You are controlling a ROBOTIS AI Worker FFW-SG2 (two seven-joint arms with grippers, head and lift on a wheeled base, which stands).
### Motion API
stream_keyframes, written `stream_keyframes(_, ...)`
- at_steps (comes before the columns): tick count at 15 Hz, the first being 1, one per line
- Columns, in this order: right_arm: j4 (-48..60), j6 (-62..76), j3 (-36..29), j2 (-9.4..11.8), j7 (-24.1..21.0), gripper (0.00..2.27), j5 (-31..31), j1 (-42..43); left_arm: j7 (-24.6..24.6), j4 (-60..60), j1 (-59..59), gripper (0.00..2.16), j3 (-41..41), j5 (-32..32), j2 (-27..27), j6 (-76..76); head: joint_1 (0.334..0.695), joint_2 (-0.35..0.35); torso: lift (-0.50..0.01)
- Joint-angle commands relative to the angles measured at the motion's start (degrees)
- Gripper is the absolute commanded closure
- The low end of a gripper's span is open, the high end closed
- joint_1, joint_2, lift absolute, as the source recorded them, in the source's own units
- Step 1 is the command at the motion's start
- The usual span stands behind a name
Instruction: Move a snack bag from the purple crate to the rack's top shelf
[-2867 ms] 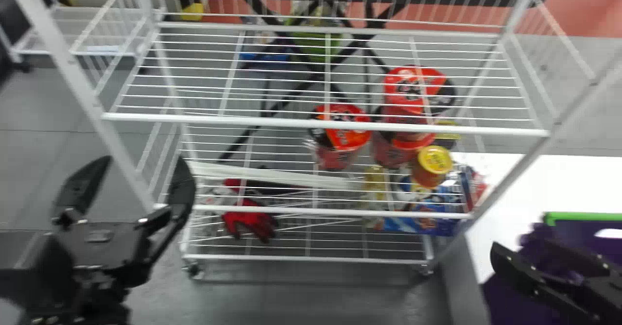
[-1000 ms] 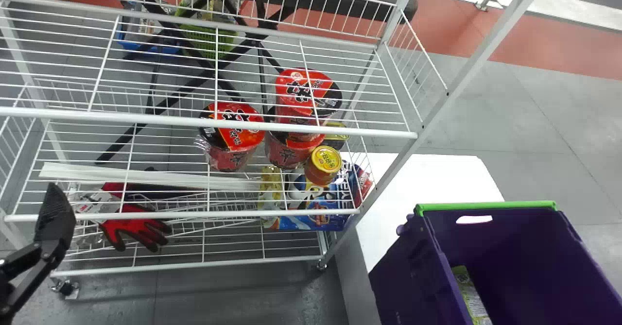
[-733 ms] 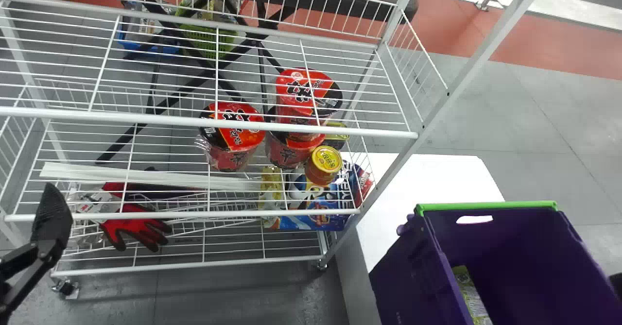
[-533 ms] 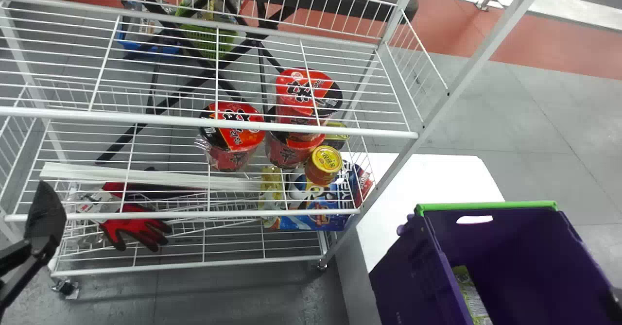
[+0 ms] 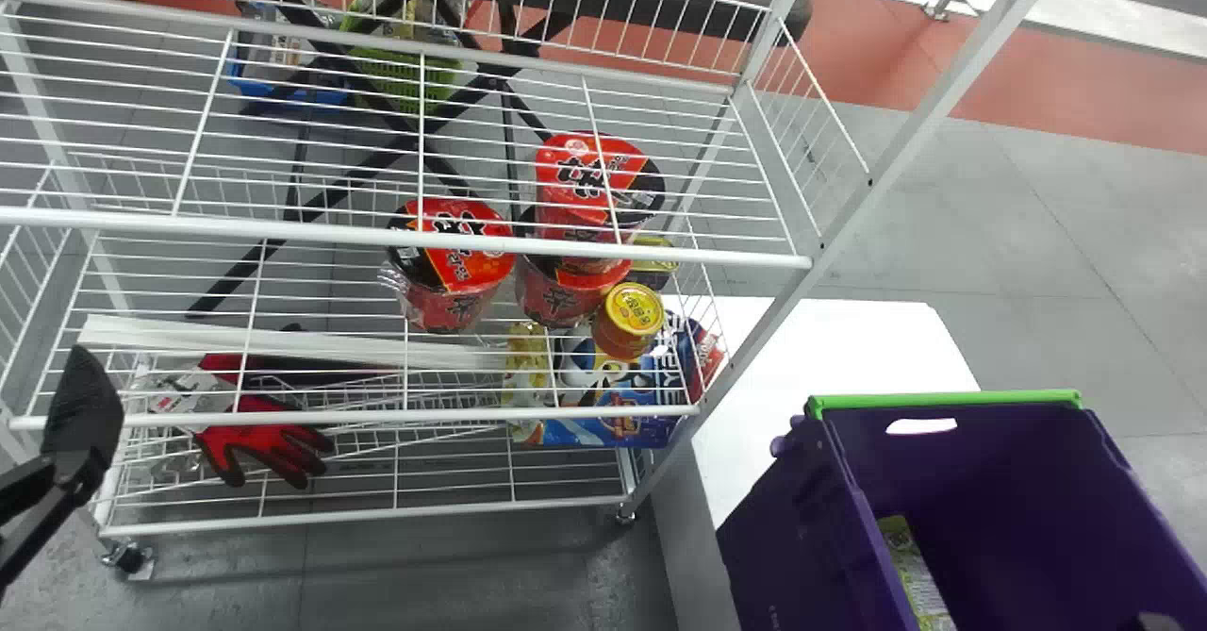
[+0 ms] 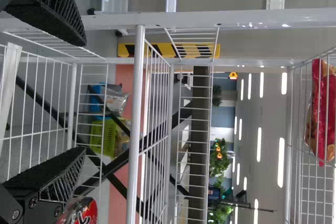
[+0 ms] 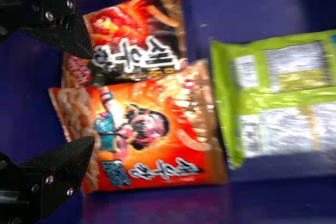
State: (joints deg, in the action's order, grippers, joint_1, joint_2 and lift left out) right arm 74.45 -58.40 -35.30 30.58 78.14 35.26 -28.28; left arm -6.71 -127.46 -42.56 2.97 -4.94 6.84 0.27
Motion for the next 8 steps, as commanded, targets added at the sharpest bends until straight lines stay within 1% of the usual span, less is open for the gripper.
stream_keyframes(1,-2.82,1.48,1.37,-0.08,0.19,0.32,1.13,-0.63,0.47,0.37,0.55,0.11,-1.22,-1.39,0.02,0.22,0.695,-0.35,-0.444)
stream_keyframes(5,-5.37,4.29,0.94,0.01,0.09,0.32,1.13,-2.04,1.7,1.51,1.69,0.11,-2.62,-3.32,0.11,0.57,0.695,-0.35,-0.444)
stream_keyframes(6,-5.9,5.7,0.14,0.01,-0.7,0.32,0.42,-2.13,1.7,1.69,1.86,0.11,-2.62,-3.41,0.11,0.57,0.695,-0.35,-0.444)
stream_keyframes(8,-6.25,11.15,-3.37,-0.79,-2.99,0.32,-3.36,-3.18,1.7,2.04,2.3,0.11,-2.62,-3.76,0.11,0.57,0.695,-0.35,-0.444)
